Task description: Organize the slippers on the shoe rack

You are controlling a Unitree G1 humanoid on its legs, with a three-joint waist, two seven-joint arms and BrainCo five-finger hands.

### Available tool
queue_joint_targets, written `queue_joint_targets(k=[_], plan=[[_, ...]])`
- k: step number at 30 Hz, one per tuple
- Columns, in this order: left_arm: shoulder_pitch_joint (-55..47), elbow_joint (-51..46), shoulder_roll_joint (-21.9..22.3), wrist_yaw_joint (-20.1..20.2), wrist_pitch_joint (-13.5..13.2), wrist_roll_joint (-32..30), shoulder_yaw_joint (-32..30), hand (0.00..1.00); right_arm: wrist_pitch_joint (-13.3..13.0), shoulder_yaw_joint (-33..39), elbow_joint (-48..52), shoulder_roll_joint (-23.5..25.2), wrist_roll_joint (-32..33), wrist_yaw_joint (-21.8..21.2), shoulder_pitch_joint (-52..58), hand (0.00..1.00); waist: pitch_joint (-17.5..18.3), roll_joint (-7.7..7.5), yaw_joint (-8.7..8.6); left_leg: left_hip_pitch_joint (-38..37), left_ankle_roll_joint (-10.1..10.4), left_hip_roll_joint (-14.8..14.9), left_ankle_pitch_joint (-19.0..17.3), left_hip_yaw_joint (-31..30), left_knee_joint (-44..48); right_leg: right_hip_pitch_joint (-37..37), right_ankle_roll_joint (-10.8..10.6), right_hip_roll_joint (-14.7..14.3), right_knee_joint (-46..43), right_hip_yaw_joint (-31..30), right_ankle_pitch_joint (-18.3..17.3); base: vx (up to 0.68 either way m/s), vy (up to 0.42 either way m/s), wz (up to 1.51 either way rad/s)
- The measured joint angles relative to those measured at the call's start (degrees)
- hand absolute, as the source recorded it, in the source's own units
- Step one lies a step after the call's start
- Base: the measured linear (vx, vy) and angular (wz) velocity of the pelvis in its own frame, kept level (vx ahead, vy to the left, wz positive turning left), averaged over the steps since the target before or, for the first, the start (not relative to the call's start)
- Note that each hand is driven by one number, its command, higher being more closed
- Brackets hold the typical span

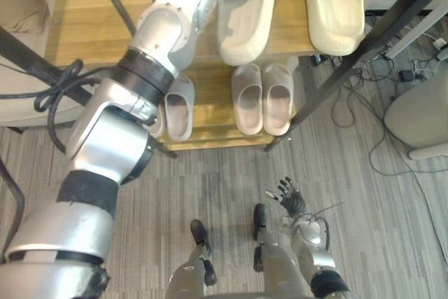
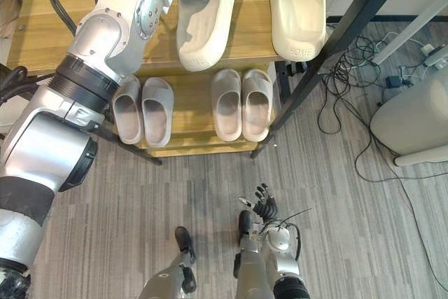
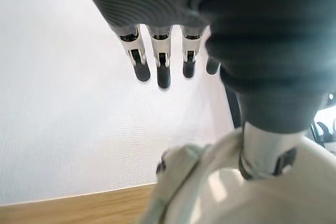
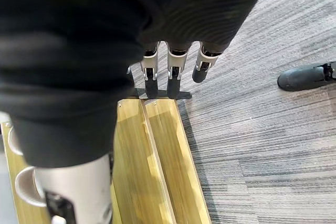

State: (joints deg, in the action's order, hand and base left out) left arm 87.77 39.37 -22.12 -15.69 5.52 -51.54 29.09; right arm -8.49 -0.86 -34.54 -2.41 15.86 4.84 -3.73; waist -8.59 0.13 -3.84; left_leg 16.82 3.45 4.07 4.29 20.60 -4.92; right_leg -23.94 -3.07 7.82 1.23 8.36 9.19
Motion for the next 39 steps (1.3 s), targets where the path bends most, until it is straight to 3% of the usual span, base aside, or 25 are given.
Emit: queue_joint_targets(k=[29,39], plan=[[-2.8,-0.8,9.4,-1.3,1.0,9.5,-8.3,0.00,0.1,0.2,0.0,0.1,-0.1,0.2,-0.2,0.00,-0.4,-0.75,-0.01,0.0,-0.2,0.0,0.2,-0.8,0.0,0.4,0.0,0.1,0.0,0.7,0.0,0.01,0.005,0.00],[-15.9,-16.4,10.1,-5.1,-0.2,15.5,-11.3,0.00,0.5,0.1,-0.2,0.8,-0.1,0.3,0.5,0.00,-0.4,-0.73,0.77,-2.3,-0.3,0.0,0.2,-2.4,0.1,3.7,0.0,0.3,0.1,2.6,-0.4,0.02,0.016,0.08]])
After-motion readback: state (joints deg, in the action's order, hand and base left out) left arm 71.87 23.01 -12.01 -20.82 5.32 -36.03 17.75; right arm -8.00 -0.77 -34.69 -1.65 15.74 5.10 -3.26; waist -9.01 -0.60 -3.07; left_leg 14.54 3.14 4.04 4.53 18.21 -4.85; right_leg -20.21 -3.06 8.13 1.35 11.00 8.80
